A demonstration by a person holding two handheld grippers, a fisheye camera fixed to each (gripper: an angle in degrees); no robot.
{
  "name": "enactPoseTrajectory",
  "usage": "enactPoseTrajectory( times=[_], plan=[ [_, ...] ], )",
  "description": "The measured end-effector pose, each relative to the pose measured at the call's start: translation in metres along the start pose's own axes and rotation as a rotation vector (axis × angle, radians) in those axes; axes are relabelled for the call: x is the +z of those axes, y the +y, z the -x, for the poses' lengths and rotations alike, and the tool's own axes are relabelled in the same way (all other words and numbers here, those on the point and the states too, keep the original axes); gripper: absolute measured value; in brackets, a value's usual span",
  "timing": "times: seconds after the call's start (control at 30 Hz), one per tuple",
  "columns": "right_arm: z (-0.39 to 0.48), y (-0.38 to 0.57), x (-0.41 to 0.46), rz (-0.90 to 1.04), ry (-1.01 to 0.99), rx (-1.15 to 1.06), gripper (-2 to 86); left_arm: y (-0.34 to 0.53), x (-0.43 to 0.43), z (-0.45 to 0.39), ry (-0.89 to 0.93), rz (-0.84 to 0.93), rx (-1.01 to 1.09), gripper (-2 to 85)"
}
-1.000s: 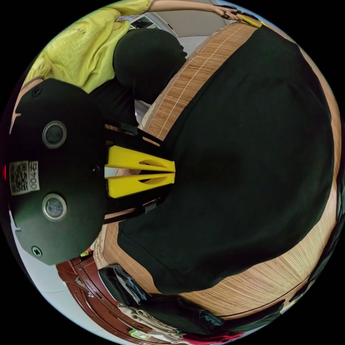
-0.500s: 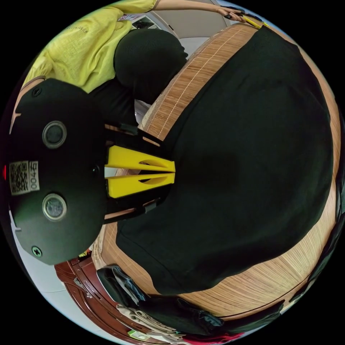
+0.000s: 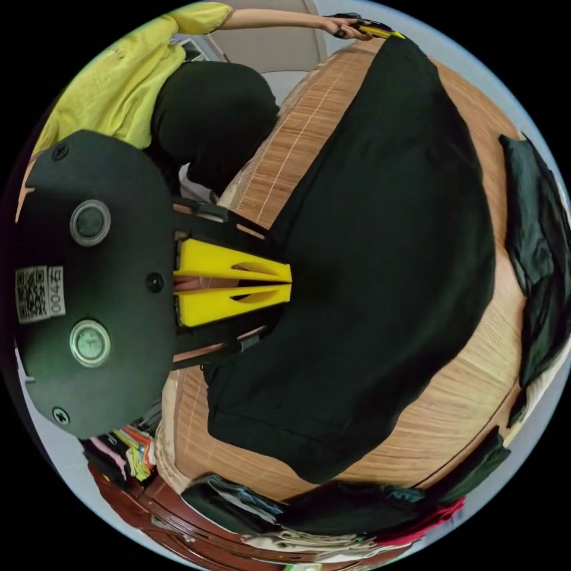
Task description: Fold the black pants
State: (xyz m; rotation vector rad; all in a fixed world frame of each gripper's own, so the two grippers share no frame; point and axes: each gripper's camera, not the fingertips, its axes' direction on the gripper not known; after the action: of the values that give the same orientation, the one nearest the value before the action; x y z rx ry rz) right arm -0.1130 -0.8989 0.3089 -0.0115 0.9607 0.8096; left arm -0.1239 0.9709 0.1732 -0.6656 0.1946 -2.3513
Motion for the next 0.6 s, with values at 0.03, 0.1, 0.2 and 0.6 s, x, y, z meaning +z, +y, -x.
enactPoseTrajectory(
  times=[0.03,0.1,0.2,0.6],
  plan=[
    [-0.003,0.017,0.003,-0.041,-0.034,0.015,-0.7,-0.010,0.004,-0.022,0.012,0.011,0.051,6.2],
    [-0.006,0.044,0.010,-0.091,-0.085,0.027,-0.7,-0.024,0.012,-0.057,0.041,0.024,0.128,6.2],
    [-0.012,0.089,0.023,-0.168,-0.149,0.043,-0.7,-0.043,0.027,-0.119,0.110,0.033,0.254,6.3],
    [-0.117,0.284,0.080,-0.472,-0.461,0.213,-0.7,-0.067,0.184,-0.418,0.370,0.193,0.679,6.1]
  ],
)
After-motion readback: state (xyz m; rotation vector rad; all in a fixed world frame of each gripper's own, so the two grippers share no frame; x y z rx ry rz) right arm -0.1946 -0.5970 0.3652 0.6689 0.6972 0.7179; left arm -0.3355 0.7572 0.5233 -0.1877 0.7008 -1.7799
